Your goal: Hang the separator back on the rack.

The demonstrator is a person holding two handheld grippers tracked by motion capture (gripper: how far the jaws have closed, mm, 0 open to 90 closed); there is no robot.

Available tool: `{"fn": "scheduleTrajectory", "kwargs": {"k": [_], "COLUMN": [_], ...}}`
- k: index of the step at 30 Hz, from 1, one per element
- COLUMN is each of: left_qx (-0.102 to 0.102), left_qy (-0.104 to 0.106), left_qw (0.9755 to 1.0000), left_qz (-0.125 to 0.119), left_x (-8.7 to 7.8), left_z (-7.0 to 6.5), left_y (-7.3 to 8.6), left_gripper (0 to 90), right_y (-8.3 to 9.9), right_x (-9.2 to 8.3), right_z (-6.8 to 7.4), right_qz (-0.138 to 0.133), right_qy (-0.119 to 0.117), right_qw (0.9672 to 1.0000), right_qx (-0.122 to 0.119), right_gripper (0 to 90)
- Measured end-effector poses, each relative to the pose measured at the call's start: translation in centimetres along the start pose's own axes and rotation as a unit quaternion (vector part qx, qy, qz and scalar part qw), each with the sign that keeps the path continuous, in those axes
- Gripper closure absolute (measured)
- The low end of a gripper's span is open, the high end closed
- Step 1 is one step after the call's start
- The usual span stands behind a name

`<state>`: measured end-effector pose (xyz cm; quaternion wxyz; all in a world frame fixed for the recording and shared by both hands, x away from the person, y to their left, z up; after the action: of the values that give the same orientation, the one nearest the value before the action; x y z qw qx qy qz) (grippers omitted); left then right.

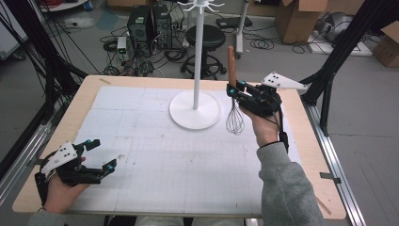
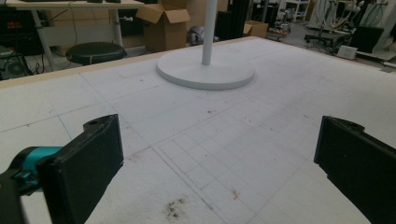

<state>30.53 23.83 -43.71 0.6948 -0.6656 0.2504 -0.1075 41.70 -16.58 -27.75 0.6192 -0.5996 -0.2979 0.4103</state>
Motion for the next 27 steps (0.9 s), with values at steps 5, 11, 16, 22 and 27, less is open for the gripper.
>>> {"fn": "scheduleTrajectory", "kwargs": {"k": [5,11,16,22,27], "left_qx": [-0.001,-0.001,-0.005,0.000,0.000], "left_qy": [0.000,-0.001,0.000,0.013,0.009], "left_qw": [1.0000,1.0000,1.0000,0.9999,1.0000], "left_qz": [0.000,0.000,-0.001,-0.004,-0.003], "left_x": [0.0,-0.1,0.0,0.0,0.0], "left_z": [0.0,0.0,0.0,-0.6,-0.3], "left_y": [0.0,0.0,0.0,-0.1,-0.1], "left_gripper": [1.8,1.8,1.8,1.8,1.8], "right_y": [-0.4,-1.1,-1.7,-2.1,-2.7], "right_x": [0.6,1.3,1.6,1.9,2.2], "right_z": [-0.4,-0.6,-0.8,-1.4,-1.9], "right_qz": [0.006,0.006,0.005,0.009,0.006], "right_qy": [-0.003,-0.003,-0.003,0.002,0.013], "right_qw": [1.0000,1.0000,1.0000,1.0000,0.9999], "right_qx": [0.003,0.002,0.001,0.002,0.000], "right_gripper": [69.8,69.9,69.9,69.9,69.9]}}
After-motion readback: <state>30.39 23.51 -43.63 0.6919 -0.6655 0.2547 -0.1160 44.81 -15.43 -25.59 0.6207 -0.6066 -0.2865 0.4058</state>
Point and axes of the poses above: each handheld gripper's, and its own axes: x roughly forward along the jaws, y roughly out of its underside, z roughly to its left, the point moved 8 cm from there along x, roughly forward along the jaws, and after that the axes turned 14 degrees about -y, right-handed, at the moved point
